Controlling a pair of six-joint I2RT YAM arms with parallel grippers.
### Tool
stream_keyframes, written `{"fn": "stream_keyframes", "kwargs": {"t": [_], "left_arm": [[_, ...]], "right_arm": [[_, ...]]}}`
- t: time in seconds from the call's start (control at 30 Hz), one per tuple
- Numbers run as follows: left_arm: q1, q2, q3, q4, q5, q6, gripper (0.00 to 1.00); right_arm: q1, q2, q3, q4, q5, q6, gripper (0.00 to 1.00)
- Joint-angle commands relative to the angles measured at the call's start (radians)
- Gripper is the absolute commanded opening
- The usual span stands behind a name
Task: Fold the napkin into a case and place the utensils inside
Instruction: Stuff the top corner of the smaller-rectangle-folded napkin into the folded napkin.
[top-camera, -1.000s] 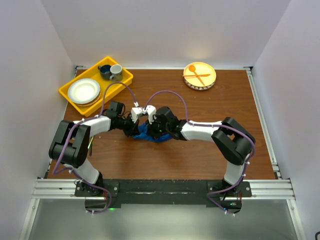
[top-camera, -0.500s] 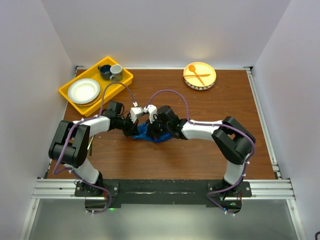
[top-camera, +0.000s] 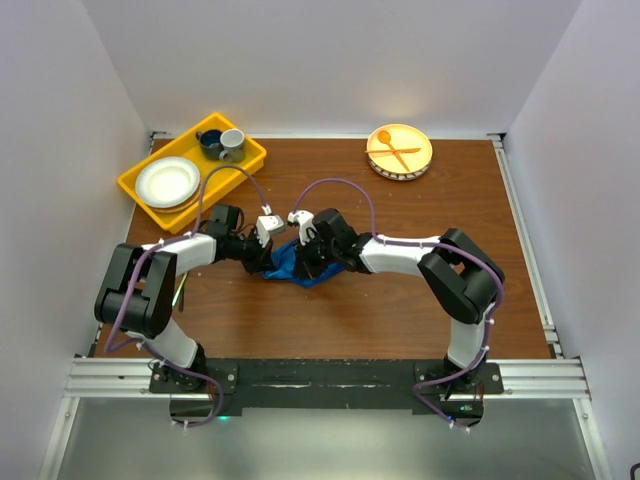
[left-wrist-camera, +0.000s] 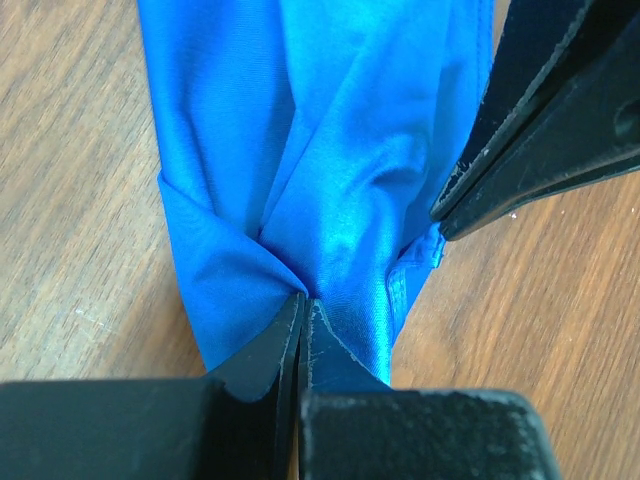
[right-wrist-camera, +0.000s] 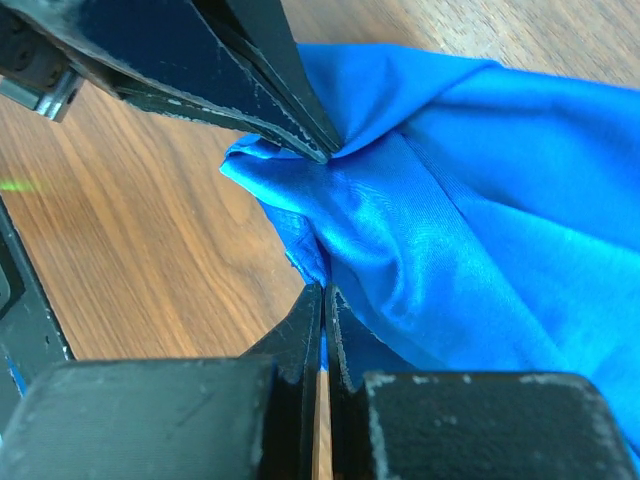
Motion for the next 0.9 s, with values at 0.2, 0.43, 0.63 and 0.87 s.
{"fn": "stream_keyframes", "kwargs": {"t": [0.2,0.43,0.63,0.87], "left_arm": [[0.011,-0.012,-0.044,-0.003,-0.043,0.043,0.00],[0.011,-0.022,-0.046,-0.009,-0.043,0.087,0.00],[0.011,-0.028,-0.044,-0.011,-0.034,0.109,0.00],[0.011,-0.039,-0.052,-0.020,-0.035,0.123,0.00]], "right_arm": [[-0.018,0.026,0.043,-0.008,0.011,0.063,0.00],[-0.029,0.082,0.109,-0.059,-0.029,0.060,0.00],[-0.030,0.116,0.191,-0.105,-0.031,0.052,0.00],[-0.030,0.078,0.242,-0.133,-0.019,0.013,0.00]]}}
